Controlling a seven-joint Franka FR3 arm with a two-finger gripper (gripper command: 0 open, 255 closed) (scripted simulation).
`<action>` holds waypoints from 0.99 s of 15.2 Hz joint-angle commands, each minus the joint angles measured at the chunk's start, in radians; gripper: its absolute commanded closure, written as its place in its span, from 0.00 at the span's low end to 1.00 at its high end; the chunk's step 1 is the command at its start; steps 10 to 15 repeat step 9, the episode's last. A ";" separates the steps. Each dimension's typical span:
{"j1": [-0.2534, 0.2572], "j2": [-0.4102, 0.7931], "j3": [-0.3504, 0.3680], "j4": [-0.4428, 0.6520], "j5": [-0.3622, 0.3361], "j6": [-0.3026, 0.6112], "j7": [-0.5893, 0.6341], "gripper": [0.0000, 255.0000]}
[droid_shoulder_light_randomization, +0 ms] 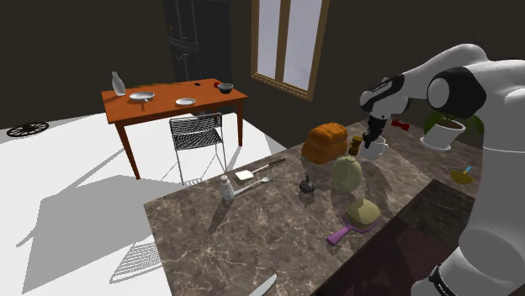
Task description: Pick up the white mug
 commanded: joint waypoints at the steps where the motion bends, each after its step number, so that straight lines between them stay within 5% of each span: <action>1: 0.001 -0.011 -0.004 0.013 -0.008 -0.023 0.004 1.00; 15: 0.009 -0.050 -0.017 0.044 -0.032 -0.089 0.020 1.00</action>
